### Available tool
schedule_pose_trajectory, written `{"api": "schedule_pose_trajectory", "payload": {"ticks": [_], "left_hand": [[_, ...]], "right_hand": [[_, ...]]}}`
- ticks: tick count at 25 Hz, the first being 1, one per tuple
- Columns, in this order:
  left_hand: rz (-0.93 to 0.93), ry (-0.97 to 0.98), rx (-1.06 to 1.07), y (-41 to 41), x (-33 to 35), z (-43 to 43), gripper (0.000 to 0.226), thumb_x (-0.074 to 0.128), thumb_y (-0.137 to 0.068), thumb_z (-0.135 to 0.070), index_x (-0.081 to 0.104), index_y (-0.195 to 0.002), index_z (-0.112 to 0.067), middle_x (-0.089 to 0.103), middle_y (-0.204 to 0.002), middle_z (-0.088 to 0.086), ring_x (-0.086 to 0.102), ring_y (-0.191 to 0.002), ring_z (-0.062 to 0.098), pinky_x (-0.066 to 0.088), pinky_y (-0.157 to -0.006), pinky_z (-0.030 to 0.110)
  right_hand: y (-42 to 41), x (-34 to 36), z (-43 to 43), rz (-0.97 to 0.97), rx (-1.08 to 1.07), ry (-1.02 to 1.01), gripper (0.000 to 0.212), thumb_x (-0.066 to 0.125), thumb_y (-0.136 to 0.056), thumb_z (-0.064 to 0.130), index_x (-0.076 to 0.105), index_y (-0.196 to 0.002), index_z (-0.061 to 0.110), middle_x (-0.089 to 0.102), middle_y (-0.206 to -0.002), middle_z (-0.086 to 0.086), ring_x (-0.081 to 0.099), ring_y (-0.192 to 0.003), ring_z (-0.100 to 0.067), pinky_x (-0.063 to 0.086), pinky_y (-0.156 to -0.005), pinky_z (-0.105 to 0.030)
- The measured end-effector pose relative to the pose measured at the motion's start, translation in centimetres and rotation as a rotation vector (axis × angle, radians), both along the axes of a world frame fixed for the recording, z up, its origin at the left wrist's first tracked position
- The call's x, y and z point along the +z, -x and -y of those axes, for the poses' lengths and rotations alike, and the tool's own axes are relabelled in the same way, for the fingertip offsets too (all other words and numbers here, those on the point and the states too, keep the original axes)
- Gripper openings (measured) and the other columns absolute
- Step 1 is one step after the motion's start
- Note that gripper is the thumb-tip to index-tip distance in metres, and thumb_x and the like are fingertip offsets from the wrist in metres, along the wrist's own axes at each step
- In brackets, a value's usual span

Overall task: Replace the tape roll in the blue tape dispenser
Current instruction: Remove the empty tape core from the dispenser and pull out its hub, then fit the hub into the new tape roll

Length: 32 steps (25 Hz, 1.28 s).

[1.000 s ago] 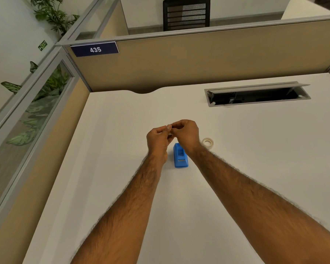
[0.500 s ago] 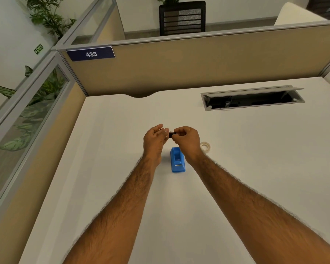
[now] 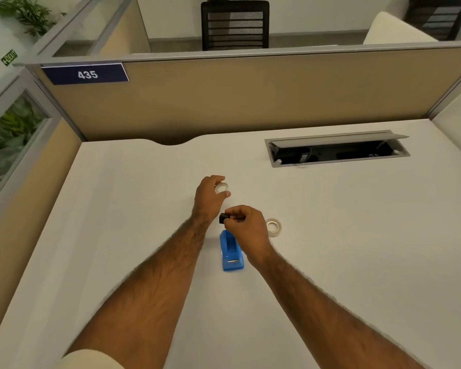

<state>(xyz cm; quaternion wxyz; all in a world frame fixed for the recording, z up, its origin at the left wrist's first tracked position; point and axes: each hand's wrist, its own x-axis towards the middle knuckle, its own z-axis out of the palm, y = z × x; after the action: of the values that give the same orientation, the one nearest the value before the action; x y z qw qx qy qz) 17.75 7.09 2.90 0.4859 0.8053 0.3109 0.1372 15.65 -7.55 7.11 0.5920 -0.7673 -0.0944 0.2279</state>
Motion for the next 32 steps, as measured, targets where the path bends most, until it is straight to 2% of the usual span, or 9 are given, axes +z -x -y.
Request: {"api": "schedule_pose_trajectory", "payload": {"ticks": [8, 12, 15, 18, 21, 24, 26, 28, 32], "left_hand": [[-0.17, -0.252, -0.154, -1.9, -3.2, -2.4, 0.061, 0.081, -0.081, -0.022, 0.056, -0.138, -0.021, 0.064, -0.13, 0.002, 0.055, -0.119, 0.023, 0.048, -0.102, 0.037], [-0.181, -0.256, -0.168, -1.7, -3.2, -2.7, 0.064, 0.082, -0.078, -0.026, 0.056, -0.136, -0.023, 0.065, -0.126, -0.002, 0.051, -0.121, 0.022, 0.044, -0.098, 0.033], [-0.199, -0.248, -0.187, -0.9, -3.3, -2.7, 0.066, 0.081, -0.08, -0.03, 0.054, -0.139, -0.022, 0.06, -0.135, -0.001, 0.048, -0.128, 0.021, 0.042, -0.104, 0.035], [-0.188, -0.246, -0.156, 1.2, -3.1, -2.9, 0.057, 0.072, -0.089, -0.036, 0.054, -0.139, -0.019, 0.054, -0.144, 0.002, 0.044, -0.135, 0.022, 0.037, -0.11, 0.036], [-0.135, -0.271, -0.025, 3.7, -1.9, -2.4, 0.041, 0.065, -0.095, -0.036, 0.061, -0.131, -0.016, 0.059, -0.138, 0.003, 0.049, -0.13, 0.021, 0.041, -0.106, 0.033], [0.015, -0.139, 0.087, 5.9, 0.3, -0.5, 0.024, 0.063, -0.096, -0.034, 0.07, -0.109, -0.016, 0.069, -0.113, -0.002, 0.062, -0.105, 0.014, 0.052, -0.095, 0.033], [0.046, 0.043, 0.105, 7.3, 1.8, 1.0, 0.024, 0.06, -0.097, -0.038, 0.071, -0.099, -0.016, 0.072, -0.101, -0.006, 0.066, -0.094, 0.012, 0.054, -0.085, 0.031], [0.009, 0.218, 0.115, 8.7, 2.8, 2.6, 0.035, 0.056, -0.097, -0.045, 0.073, -0.099, -0.014, 0.074, -0.096, -0.003, 0.069, -0.089, 0.015, 0.056, -0.079, 0.029], [-0.03, 0.369, 0.1, 10.5, 4.2, 4.2, 0.04, 0.056, -0.098, -0.047, 0.074, -0.104, -0.012, 0.076, -0.09, 0.007, 0.071, -0.08, 0.018, 0.06, -0.078, 0.03]], "right_hand": [[-0.2, -1.3, 0.4, -0.026, -0.004, 0.068, 0.022, 0.065, -0.082, 0.005, 0.071, -0.1, 0.016, 0.071, -0.091, 0.002, 0.067, -0.08, -0.01, 0.052, -0.07, -0.012], [-0.3, -1.0, 0.4, -0.033, -0.018, 0.064, 0.021, 0.066, -0.08, 0.003, 0.072, -0.096, 0.014, 0.071, -0.087, 0.002, 0.066, -0.077, -0.008, 0.054, -0.07, -0.016], [-0.5, -1.1, 0.3, -0.035, -0.019, 0.063, 0.021, 0.065, -0.079, 0.003, 0.072, -0.096, 0.012, 0.071, -0.084, 0.003, 0.065, -0.074, -0.006, 0.055, -0.07, -0.017], [-0.9, -1.2, 0.2, -0.031, -0.023, 0.059, 0.022, 0.065, -0.077, 0.002, 0.073, -0.095, 0.012, 0.07, -0.082, 0.003, 0.064, -0.073, -0.007, 0.056, -0.072, -0.021], [-1.1, -1.1, 0.1, -0.03, -0.023, 0.051, 0.023, 0.066, -0.077, 0.003, 0.072, -0.096, 0.013, 0.07, -0.084, 0.003, 0.065, -0.076, -0.009, 0.058, -0.076, -0.025], [-0.9, -0.8, 0.2, -0.026, 0.008, 0.05, 0.025, 0.065, -0.079, 0.002, 0.071, -0.1, 0.012, 0.071, -0.09, 0.002, 0.067, -0.082, -0.012, 0.058, -0.077, -0.026], [-0.8, -0.5, 0.4, -0.017, 0.036, 0.054, 0.027, 0.064, -0.079, 0.001, 0.071, -0.101, 0.013, 0.07, -0.092, 0.003, 0.067, -0.084, -0.013, 0.059, -0.077, -0.028], [-0.5, -0.1, 0.6, -0.008, 0.06, 0.045, 0.028, 0.063, -0.078, 0.001, 0.071, -0.102, 0.014, 0.07, -0.093, 0.003, 0.067, -0.085, -0.014, 0.059, -0.077, -0.031], [0.2, 0.7, 1.1, 0.015, 0.134, 0.024, 0.025, 0.063, -0.081, 0.0, 0.07, -0.102, 0.012, 0.071, -0.095, -0.002, 0.068, -0.088, -0.018, 0.06, -0.081, -0.035]]}}
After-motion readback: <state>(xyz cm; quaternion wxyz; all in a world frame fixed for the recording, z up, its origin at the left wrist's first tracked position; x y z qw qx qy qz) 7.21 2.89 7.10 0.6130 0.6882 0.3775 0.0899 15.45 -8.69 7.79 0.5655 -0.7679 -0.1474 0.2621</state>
